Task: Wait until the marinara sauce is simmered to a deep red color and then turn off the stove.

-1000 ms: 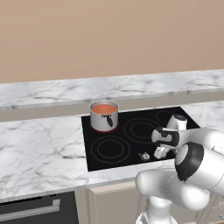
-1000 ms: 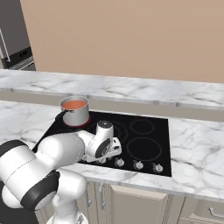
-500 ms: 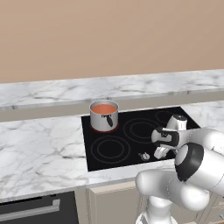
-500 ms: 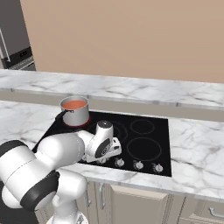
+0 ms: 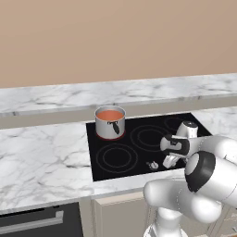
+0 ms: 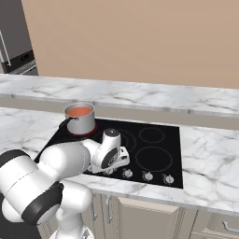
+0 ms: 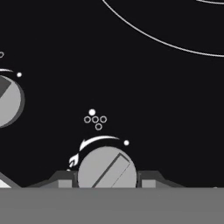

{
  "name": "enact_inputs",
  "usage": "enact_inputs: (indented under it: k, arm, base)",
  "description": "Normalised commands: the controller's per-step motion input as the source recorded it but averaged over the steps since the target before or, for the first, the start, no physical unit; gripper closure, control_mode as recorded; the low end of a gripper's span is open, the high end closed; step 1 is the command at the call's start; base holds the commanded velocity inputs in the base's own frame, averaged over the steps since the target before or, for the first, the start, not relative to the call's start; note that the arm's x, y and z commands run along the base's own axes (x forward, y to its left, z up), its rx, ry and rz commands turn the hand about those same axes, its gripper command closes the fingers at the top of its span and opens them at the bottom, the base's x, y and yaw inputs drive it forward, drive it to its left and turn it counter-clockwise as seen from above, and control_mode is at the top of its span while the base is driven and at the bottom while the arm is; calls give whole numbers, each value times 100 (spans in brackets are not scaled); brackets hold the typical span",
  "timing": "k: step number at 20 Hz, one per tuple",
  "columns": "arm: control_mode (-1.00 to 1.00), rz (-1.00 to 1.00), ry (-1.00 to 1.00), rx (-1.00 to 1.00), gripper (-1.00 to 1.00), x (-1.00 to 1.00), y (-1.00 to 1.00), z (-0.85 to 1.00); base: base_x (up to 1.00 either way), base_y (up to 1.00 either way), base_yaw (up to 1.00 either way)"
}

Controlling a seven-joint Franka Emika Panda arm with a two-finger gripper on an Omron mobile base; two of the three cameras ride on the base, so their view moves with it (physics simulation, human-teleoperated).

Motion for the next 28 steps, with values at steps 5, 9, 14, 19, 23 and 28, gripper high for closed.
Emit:
enact_inputs:
  k: [5, 9, 14, 19, 23, 28]
  arm:
    - [-100, 0, 0, 0, 100, 0, 0, 0]
    - [-100, 0, 0, 0, 100, 0, 0, 0]
    - [-100, 0, 0, 0, 100, 0, 0, 0]
    - [-100, 0, 0, 0, 100, 0, 0, 0]
    - [-100, 0, 0, 0, 100, 0, 0, 0]
    - [-100, 0, 0, 0, 100, 0, 0, 0]
  base:
    - [0, 0, 0]
    - [0, 0, 0]
    - [0, 0, 0]
    - [0, 0, 0]
    - [0, 0, 0]
    - [0, 0, 0]
